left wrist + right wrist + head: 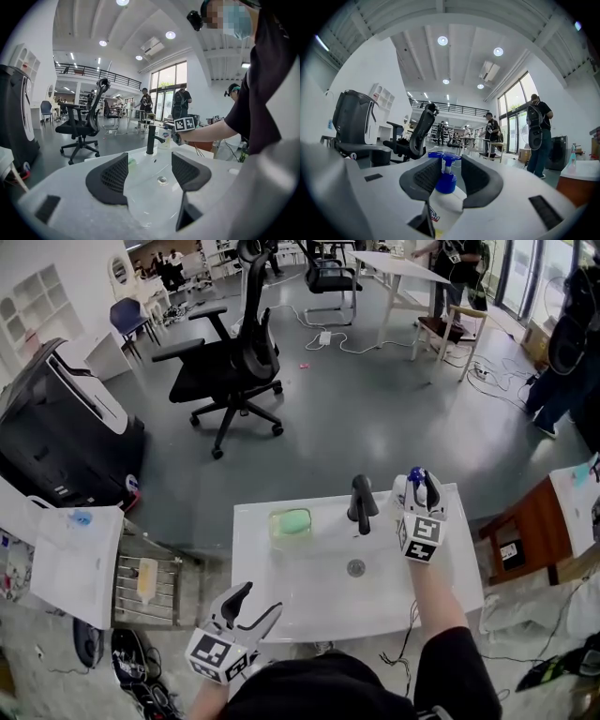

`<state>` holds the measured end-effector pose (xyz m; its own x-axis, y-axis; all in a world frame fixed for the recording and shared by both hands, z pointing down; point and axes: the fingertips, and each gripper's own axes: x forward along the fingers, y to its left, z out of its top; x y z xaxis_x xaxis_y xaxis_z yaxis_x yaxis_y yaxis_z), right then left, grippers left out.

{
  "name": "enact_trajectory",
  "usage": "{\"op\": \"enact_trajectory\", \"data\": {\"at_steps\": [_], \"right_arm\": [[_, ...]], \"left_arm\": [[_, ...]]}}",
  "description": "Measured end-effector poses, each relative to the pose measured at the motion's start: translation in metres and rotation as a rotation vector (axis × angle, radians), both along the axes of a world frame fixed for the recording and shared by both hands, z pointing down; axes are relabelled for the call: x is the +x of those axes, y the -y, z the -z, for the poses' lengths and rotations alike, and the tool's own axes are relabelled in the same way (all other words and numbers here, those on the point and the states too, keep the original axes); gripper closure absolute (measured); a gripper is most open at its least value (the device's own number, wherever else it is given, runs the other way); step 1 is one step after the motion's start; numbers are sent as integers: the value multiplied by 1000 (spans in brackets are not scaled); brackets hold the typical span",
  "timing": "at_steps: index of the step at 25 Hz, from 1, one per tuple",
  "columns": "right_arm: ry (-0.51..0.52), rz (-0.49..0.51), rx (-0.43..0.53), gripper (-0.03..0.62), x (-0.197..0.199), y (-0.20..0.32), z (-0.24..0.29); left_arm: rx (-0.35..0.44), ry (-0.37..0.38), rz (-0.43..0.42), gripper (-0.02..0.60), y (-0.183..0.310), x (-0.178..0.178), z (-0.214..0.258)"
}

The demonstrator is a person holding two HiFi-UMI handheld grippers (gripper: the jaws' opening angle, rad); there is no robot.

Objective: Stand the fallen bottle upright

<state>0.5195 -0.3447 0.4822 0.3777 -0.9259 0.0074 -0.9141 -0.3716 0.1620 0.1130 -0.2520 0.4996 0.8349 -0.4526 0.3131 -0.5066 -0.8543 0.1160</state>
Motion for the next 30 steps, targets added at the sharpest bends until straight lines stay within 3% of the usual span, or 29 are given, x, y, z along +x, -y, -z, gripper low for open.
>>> {"op": "enact_trajectory", "data": {"at_steps": [17, 23, 30], "right_arm": [[-2, -4, -40, 407, -1, -8, -5], [-131, 25, -116, 394, -15, -4, -2], [-126, 21, -114, 379, -16, -6, -1]], "left_arm": [[3, 10, -17, 278, -7, -2, -1], [12, 8, -22, 278, -7, -5, 0], [11, 3, -26, 278, -9, -4, -1]]}}
